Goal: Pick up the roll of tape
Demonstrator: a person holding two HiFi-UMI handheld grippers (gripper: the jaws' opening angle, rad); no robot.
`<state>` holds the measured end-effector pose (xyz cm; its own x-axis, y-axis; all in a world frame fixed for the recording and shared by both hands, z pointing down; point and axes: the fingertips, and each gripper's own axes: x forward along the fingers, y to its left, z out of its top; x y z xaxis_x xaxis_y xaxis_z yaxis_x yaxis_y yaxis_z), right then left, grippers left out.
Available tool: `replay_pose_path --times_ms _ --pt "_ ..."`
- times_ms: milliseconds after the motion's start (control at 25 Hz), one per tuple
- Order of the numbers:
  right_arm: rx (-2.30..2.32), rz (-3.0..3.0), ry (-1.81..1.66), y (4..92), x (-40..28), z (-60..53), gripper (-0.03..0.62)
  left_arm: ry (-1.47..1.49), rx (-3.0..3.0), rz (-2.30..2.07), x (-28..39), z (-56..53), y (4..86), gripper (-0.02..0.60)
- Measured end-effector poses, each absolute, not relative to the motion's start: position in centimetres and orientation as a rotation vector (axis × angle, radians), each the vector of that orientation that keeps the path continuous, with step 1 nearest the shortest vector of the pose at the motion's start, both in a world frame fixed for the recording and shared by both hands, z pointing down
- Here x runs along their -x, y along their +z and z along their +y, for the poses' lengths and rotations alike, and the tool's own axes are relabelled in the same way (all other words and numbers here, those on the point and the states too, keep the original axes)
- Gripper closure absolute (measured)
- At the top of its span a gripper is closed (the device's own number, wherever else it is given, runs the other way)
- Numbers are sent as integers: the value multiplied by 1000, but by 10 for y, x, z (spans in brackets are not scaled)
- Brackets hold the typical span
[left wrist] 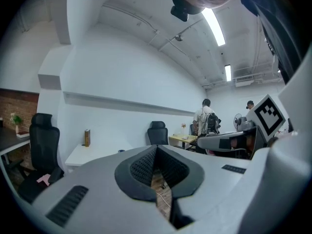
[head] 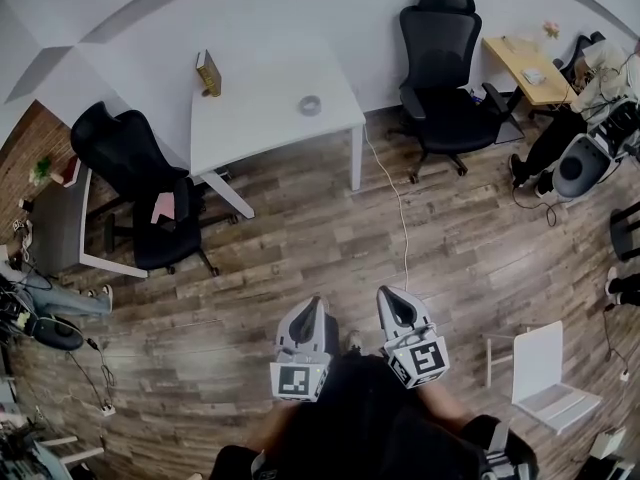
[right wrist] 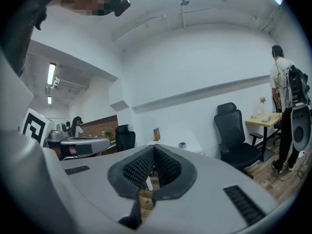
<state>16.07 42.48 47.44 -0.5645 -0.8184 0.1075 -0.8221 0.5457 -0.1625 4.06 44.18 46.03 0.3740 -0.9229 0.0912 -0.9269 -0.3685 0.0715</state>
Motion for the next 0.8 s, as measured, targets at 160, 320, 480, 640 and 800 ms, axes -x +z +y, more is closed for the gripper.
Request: replay_pose_path --times_ms 160,320,480,640,800 --pt "-1463 -2743 301 473 -162 410 582 47 -2528 -1682 -46 424 460 563" --pt "-1475 -2733 304 477 -162 394 582 42 -2528 -1668 -47 406 465 563" --pt "-1484 -2724 308 479 -154 370 582 36 -2509 -1646 -39 378 470 563" --pt "-1470 -2724 299 477 -142 342 582 0 -2512 -1641 -32 348 465 563" --pt "-1476 -2717 301 476 -129 306 582 8 -2521 -1633 -19 311 464 563"
